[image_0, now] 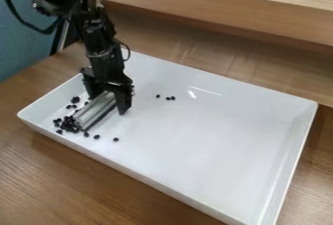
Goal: Sweep into pile
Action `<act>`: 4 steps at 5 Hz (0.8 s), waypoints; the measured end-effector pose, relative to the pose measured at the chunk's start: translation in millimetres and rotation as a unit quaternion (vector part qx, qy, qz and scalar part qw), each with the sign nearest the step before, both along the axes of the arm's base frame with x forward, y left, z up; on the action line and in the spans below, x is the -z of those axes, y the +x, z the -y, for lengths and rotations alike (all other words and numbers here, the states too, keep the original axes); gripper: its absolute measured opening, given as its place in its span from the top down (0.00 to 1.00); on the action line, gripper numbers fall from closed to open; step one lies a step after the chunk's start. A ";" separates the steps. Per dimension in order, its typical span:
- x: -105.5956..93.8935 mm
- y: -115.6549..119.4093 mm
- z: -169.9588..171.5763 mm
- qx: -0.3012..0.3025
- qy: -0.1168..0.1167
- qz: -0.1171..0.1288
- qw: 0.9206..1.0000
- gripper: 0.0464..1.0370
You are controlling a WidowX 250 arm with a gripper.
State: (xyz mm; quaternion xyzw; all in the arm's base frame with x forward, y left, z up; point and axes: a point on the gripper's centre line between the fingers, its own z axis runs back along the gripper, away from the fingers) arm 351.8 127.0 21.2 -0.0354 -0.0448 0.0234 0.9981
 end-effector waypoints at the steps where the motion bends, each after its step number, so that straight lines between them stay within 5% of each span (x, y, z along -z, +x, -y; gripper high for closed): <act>1: -5.0 0.0 2.1 -0.007 -0.010 -0.003 1.000 0.04; 2: -9.7 0.0 3.6 -0.017 -0.020 -0.014 1.000 0.04; 4: -58.9 10.5 11.5 -0.019 0.003 0.012 1.000 0.04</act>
